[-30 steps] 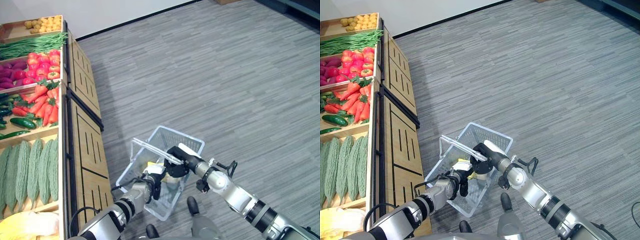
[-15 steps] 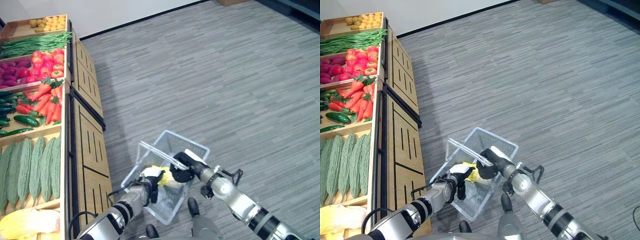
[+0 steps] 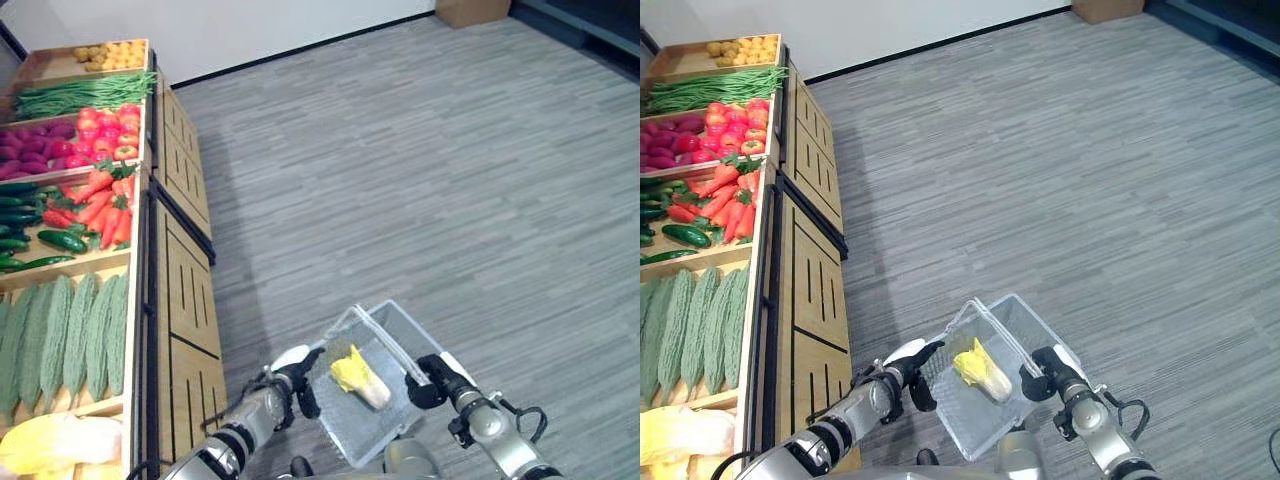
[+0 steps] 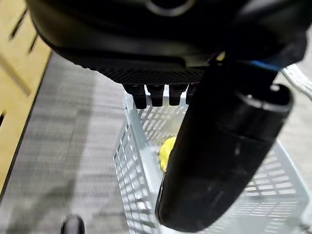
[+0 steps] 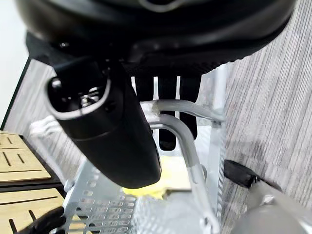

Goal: Get the vegetables into the basket

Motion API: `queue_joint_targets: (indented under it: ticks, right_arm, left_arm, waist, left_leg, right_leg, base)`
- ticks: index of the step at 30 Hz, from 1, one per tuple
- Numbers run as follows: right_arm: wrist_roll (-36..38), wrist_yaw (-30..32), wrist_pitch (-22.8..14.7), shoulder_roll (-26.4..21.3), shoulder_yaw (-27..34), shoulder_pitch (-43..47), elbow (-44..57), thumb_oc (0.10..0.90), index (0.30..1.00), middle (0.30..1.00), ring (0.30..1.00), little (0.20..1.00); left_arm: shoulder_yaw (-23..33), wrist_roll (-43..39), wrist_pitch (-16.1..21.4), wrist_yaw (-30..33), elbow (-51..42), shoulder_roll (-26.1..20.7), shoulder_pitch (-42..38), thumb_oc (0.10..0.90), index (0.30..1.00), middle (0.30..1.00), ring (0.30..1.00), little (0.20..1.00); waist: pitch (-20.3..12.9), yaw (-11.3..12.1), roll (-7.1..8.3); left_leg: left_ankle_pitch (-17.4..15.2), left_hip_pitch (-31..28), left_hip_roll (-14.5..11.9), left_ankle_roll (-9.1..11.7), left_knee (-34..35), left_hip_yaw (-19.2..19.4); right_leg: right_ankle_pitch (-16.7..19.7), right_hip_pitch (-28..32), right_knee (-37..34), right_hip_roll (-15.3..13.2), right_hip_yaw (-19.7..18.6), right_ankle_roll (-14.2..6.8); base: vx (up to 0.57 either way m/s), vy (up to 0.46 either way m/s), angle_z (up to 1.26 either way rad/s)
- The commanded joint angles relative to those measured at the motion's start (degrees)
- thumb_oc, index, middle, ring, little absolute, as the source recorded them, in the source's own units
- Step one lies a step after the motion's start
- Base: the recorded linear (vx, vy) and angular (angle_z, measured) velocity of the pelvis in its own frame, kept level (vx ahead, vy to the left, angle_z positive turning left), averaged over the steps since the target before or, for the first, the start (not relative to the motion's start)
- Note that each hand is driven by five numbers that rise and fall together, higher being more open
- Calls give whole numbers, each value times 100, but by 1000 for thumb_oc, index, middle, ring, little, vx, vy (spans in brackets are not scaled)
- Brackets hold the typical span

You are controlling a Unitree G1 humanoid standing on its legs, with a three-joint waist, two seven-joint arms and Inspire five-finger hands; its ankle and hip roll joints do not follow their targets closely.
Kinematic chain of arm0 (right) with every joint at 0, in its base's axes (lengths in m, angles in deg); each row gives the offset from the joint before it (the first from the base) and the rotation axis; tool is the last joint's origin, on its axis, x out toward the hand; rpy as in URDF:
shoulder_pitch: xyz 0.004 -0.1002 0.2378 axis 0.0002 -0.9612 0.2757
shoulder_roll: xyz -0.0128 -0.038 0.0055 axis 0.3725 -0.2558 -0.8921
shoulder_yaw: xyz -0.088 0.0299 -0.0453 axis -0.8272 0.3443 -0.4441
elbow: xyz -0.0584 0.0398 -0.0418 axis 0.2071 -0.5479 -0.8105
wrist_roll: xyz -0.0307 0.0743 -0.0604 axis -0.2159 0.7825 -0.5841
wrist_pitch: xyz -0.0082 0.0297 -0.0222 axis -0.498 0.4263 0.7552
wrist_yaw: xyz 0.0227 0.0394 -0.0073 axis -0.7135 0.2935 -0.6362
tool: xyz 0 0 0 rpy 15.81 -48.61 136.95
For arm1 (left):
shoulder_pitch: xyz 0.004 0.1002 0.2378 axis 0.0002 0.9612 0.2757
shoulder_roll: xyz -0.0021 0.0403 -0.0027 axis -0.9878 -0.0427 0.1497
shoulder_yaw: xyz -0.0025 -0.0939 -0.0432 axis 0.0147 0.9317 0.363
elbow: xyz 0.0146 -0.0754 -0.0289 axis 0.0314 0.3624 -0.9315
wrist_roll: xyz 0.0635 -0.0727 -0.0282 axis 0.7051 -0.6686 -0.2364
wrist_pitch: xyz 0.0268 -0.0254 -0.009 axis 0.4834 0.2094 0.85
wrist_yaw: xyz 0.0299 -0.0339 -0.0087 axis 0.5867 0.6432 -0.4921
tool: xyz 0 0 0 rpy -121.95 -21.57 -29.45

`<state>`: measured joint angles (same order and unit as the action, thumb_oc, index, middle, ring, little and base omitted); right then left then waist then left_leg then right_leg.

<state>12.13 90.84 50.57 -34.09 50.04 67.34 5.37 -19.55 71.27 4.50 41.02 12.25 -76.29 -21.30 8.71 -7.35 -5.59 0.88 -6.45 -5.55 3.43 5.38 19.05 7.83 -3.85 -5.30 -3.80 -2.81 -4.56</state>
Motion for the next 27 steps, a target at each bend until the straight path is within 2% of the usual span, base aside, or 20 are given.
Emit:
queue_joint_targets:
  ticks: [1, 7, 9, 13, 17, 18, 19, 24, 25, 27]
  right_arm:
    - [129, 580, 123, -434, 708, -38, -460, 400, 300, 300, 300, 300]
    - [569, 650, 229, -54, 923, 271, -2479, 400, 300, 300, 300, 300]
    - [617, 641, 243, -38, 960, 298, -2630, 400, 300, 300, 300, 300]
    - [62, 479, 288, -98, 659, 351, -2775, 400, 300, 300, 300, 300]
    - [18, 445, 264, -8, 485, 434, -2734, 400, 300, 300, 300, 300]
    - [23, 441, 263, 50, 431, 515, -2772, 400, 300, 300, 300, 300]
    - [23, 442, 262, 52, 432, 517, -2774, 400, 300, 300, 300, 300]
    - [-366, 263, 319, 46, 215, 702, -2821, 400, 300, 300, 300, 300]
    - [-725, 170, 320, 6, 41, 808, -2816, 400, 300, 300, 300, 300]
    - [-874, 137, 307, -11, -33, 859, -2825, 400, 300, 300, 300, 300]
  left_arm:
    - [576, -321, -476, 321, 914, -850, 86, 900, 1000, 1000, 1000, 1000]
    - [1026, -818, -528, 445, 1451, -810, 306, 900, 1000, 1000, 1000, 1000]
    - [1043, -843, -525, 438, 1474, -813, 327, 900, 1000, 1000, 1000, 1000]
    - [1026, -880, -488, 473, 1390, -834, 380, 900, 1000, 1000, 1000, 1000]
    - [852, -826, -418, 504, 1106, -799, 318, 900, 1000, 1000, 1000, 1000]
    - [657, -785, -333, 507, 623, -824, 233, 900, 1000, 1000, 1000, 1000]
    - [657, -786, -338, 504, 613, -829, 236, 900, 1000, 1000, 1000, 1000]
    - [305, -1351, 81, 58, -1900, -1242, 291, 900, 1000, 1000, 1000, 1000]
    - [251, -1571, 189, -163, -2827, -1492, 364, 900, 1000, 1000, 1000, 1000]
    - [250, -1706, 216, -274, -3143, -1571, 395, 900, 1000, 1000, 1000, 1000]
  waist:
    - [-254, -31, 372]
    - [-322, 89, 396]
    - [-329, 102, 402]
    - [-346, 165, 421]
    - [-343, 173, 414]
    - [-321, 179, 385]
    - [-320, 179, 386]
    - [-237, 258, 166]
    - [-236, 295, 65]
    - [-238, 292, 32]
  left_leg:
    - [274, 50, -249, 426, -38, -279]
    - [282, 60, -243, 417, -38, -403]
    - [282, 61, -245, 418, -38, -414]
    - [285, 69, -252, 419, -38, -461]
    - [289, 69, -255, 417, -38, -481]
    - [300, 85, -254, 416, -38, -495]
    - [300, 85, -254, 416, -38, -496]
    - [326, 160, -209, 409, -38, -600]
    - [322, 169, -184, 410, -38, -629]
    - [321, 168, -173, 410, -38, -647]
  right_leg:
    - [-546, 634, 164, -664, 177, -556]
    - [-572, 708, 165, -651, 262, -519]
    - [-574, 717, 163, -652, 274, -518]
    - [-594, 731, 169, -637, 317, -504]
    - [-606, 737, 172, -633, 311, -496]
    - [-604, 719, 181, -639, 321, -500]
    - [-605, 719, 182, -639, 322, -500]
    - [-605, 670, 207, -696, 370, -523]
    - [-599, 685, 199, -739, 402, -533]
    - [-597, 694, 195, -757, 410, -536]
  base:
    - [-4, -7, 6]
    - [-1, -10, 15]
    - [2, -7, 8]
    - [-1, -14, 8]
    - [-2, -6, 2]
    - [0, 0, 0]
    - [-34, -10, 0]
    - [-17, 4, 2]
    - [-6, 15, 11]
    - [-1, 10, 7]
